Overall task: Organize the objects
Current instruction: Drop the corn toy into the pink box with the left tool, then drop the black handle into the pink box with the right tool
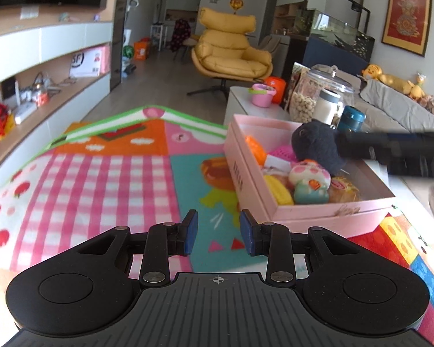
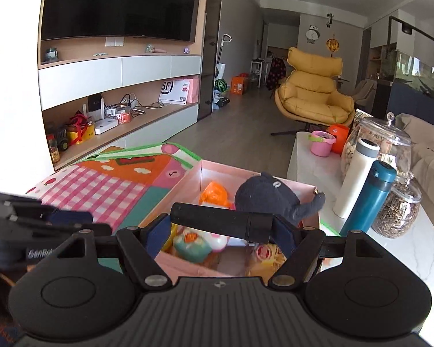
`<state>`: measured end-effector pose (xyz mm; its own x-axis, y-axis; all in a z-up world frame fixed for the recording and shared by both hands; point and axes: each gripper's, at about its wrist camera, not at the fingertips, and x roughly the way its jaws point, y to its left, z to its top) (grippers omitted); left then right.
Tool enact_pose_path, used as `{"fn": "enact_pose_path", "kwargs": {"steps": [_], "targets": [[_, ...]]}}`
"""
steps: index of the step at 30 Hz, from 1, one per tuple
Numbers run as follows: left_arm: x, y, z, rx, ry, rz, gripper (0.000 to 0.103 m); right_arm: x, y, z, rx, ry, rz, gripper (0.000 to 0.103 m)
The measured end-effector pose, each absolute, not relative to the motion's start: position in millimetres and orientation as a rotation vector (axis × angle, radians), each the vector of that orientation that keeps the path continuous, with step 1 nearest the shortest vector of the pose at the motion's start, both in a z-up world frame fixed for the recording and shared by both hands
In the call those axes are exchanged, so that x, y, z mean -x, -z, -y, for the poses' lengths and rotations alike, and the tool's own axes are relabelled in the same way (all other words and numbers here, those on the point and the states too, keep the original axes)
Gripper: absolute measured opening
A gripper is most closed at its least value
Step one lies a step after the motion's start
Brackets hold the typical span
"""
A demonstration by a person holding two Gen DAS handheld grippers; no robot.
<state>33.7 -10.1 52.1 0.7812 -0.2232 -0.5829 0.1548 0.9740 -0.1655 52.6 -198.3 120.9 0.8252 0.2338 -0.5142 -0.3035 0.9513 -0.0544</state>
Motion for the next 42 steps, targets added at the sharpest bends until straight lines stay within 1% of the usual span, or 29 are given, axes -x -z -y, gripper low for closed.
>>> {"fn": "enact_pose_path", "kwargs": {"steps": [6, 11, 15, 21, 30, 33, 36, 39, 42], "targets": [[-34, -40, -1, 0.161, 0.264, -0.666, 0.036, -135, -146, 187, 0.111, -0.231, -0.608, 0.076], [-37, -33, -12, 0.212, 0.3, -0.672, 0.036, -191, -131, 169, 0.104, -0.229, -0.733, 0.076], [-39, -31, -21, 0.233, 0.302, -0.677, 0.036, -206, -118, 162, 0.087, -0.201, -0.775, 0.076], [-42, -32, -20, 0.241, 0.288, -0.677, 0.036, -181, -123, 162, 0.156, -0.203, -0.724, 0.076], [-40, -42, -1, 0.204, 0.3, -0.672, 0.036, -85, -131, 210, 0.21, -0.194, -0.618, 0.076], [-44, -58, 4, 0.218, 0.32, -0.618, 0.036, -50, -123, 235, 0.221, -0.169, -0.594, 0.076], [-65, -73, 19, 0.191, 0.344, -0.593, 0.036, -30, -105, 258, 0.179, -0.165, -0.635, 0.076], [-102, -73, 42, 0.134, 0.328, -0.636, 0.036, -24, -81, 265, 0.163, -0.142, -0.687, 0.076], [-137, -57, 60, 0.072, 0.248, -0.731, 0.036, -26, -61, 261, 0.188, -0.128, -0.691, 0.076]]}}
